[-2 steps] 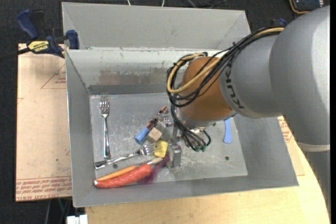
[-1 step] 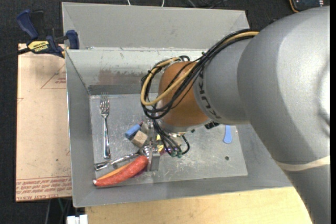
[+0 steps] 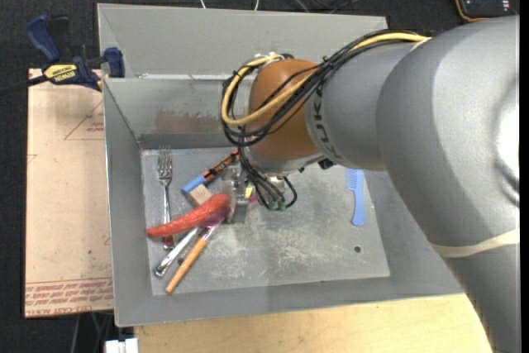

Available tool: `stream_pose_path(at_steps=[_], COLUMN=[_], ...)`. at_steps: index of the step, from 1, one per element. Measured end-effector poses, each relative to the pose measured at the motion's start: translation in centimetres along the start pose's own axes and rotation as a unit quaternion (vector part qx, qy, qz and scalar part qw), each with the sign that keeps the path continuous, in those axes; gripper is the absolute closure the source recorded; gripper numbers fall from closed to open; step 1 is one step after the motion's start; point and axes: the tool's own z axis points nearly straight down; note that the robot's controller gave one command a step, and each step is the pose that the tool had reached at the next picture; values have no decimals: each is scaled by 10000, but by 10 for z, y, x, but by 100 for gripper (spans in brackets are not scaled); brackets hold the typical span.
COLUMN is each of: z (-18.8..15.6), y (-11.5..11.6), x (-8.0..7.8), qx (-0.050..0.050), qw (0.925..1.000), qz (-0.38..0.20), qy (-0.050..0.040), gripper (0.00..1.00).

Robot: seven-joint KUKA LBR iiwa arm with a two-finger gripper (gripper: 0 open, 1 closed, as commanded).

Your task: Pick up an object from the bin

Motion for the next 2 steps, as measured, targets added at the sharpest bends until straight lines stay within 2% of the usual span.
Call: stream_pose_path(at_steps=[2], z=[0], y=[0], x=[0], qx=[2], qw=[10000], qz=[-3], qy=[0], gripper=[100])
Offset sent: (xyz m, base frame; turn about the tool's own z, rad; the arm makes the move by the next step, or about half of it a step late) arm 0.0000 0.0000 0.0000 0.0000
